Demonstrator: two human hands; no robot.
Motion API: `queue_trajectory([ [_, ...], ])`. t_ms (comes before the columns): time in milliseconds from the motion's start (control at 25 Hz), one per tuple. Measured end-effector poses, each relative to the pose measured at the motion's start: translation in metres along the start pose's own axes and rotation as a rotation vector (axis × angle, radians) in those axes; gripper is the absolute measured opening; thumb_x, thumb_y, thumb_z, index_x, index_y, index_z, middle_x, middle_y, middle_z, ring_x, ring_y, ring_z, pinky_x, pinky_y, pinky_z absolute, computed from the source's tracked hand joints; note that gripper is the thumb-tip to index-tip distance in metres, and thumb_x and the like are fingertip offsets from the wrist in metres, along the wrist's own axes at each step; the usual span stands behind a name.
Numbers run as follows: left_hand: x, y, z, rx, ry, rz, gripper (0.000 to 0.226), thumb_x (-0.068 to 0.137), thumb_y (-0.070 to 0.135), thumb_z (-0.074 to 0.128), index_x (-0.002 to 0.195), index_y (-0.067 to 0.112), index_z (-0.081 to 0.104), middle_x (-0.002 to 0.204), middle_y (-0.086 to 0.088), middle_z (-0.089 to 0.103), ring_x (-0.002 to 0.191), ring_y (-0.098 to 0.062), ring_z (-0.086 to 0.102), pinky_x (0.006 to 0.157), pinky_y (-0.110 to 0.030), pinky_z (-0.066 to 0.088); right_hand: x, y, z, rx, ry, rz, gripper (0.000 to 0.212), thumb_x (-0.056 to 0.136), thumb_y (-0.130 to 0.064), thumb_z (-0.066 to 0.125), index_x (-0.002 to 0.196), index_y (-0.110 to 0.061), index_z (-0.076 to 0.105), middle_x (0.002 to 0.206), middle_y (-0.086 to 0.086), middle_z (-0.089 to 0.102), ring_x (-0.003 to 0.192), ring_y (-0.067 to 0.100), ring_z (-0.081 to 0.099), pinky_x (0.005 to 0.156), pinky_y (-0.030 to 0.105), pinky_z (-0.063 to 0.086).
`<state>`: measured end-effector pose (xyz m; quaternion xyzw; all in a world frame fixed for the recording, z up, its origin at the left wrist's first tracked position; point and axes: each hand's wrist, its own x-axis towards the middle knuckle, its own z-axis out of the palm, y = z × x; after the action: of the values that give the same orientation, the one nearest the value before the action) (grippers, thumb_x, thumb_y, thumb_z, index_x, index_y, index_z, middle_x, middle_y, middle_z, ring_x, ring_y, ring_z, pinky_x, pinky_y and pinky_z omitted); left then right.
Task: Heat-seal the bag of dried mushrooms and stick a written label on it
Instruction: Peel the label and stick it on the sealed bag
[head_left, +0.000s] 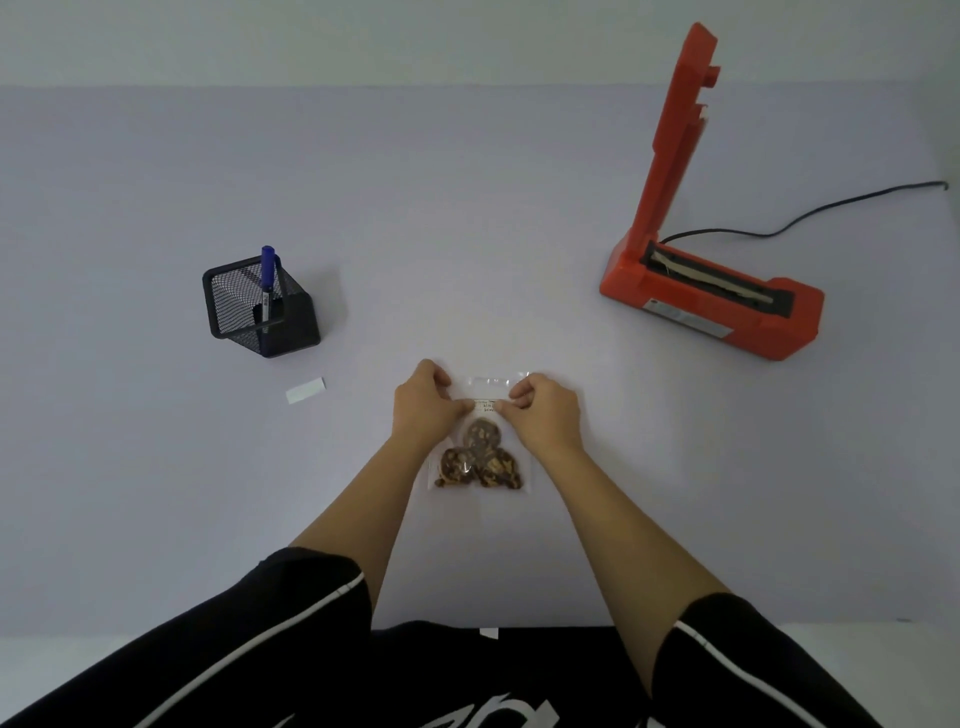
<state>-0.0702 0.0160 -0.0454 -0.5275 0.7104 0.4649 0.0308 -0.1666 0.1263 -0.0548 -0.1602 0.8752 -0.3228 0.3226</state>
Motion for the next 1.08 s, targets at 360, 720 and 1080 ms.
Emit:
queue_trajectory([
  [360, 0.000, 0.004, 0.006, 0.072, 0.051, -0.025, 0.028, 0.077, 0.027, 0.073, 0.087, 0.013, 0.052, 0.080, 0.000, 0.055, 0.075, -0.018, 0.052, 0.066, -0.028, 0.045, 0.001, -0.002, 0.002, -0.011, 0.008, 0.007, 0.022, 0.078, -0.027, 0.072, 0.082, -0.011, 0.058, 0.072, -0.003, 0.058, 0.072, 0.014, 0.056, 0.070, 0.027, 0.046],
  [720, -0.032, -0.029, -0.009, 0.420, -0.075, 0.501, 0.052, 0.086, -0.003, 0.045, 0.137, 0.010, 0.044, 0.128, -0.018, 0.048, 0.112, -0.032, 0.048, 0.094, -0.034, 0.043, -0.037, 0.024, -0.011, -0.419, -0.152, -0.471, 0.043, 0.093, -0.019, 0.043, 0.136, -0.013, 0.041, 0.131, 0.010, 0.045, 0.117, 0.024, 0.046, 0.095, 0.039, 0.042],
  [1080, -0.034, -0.032, 0.000, 0.778, -0.122, 0.495, 0.069, 0.086, 0.014, 0.053, 0.147, 0.018, 0.021, 0.144, -0.013, 0.027, 0.121, -0.032, 0.034, 0.096, -0.040, 0.044, -0.041, 0.022, -0.002, -0.667, -0.088, -0.400, 0.060, 0.089, -0.039, 0.018, 0.142, -0.014, 0.030, 0.151, 0.014, 0.022, 0.129, 0.030, 0.036, 0.097, 0.043, 0.038],
])
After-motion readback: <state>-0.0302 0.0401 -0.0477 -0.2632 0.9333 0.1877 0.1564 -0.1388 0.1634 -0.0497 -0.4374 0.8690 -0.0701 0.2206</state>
